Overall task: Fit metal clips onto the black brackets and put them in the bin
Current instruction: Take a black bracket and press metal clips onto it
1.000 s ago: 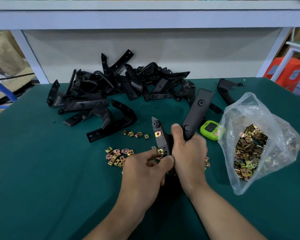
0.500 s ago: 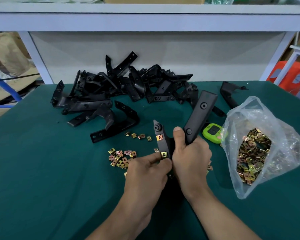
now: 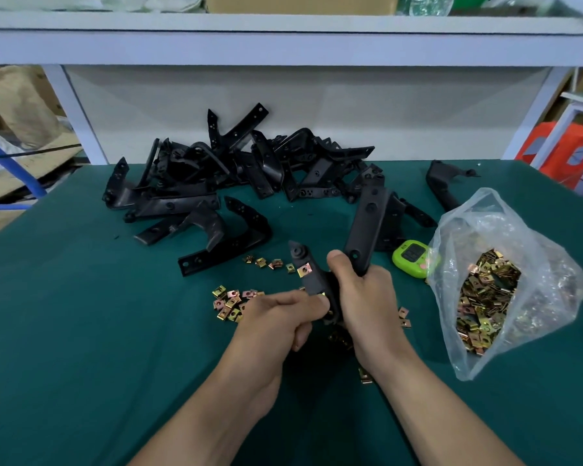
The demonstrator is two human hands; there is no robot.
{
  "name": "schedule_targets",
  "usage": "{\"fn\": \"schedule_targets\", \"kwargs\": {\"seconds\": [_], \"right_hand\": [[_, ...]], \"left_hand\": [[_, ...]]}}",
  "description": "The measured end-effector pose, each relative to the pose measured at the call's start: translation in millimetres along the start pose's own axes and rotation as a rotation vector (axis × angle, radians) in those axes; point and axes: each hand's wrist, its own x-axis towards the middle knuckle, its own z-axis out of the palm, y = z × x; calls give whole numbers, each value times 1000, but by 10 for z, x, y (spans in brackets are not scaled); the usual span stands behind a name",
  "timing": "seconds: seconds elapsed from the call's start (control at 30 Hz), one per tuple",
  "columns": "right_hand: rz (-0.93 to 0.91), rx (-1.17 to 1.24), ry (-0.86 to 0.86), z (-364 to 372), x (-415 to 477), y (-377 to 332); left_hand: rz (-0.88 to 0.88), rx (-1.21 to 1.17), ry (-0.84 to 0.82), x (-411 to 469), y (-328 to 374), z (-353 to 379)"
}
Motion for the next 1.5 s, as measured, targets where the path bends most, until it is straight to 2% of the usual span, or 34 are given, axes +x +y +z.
{"fn": "schedule_targets", "kwargs": {"seconds": [0.2,0.33,0.53,0.63,0.7,0.8,0.97,1.1,1.33,1.5], "right_hand": [[-28,-98,54,71,-50,7],[-37,-150,94,62,-61,28],[-21,46,88,26,-48,-28],[-27,141,56,31,-100,-39],[-82,149,74,44,-118,-58],[-153,102,111,72,-132,-64],[-71,103,68,73,-166,-56],[29,96,-60,70,-154,-150],[-14,-116,-246,-59,-385,-450],[-12,-31,-212,-440,-560,-772]], "left_hand": [[-107,-221,118,2,3,53],[-198,-283,120,-8,-17,89],[9,-89,101,1,-55,152],[156,141,135,-24,-56,158],[262,330,178,-30,-55,131],[360,398,239,-45,-75,111],[384,488,256,-64,-115,116],[402,694,387,-32,-40,59],[463,509,320,-35,255,-86],[495,457,205,-49,451,141]]}}
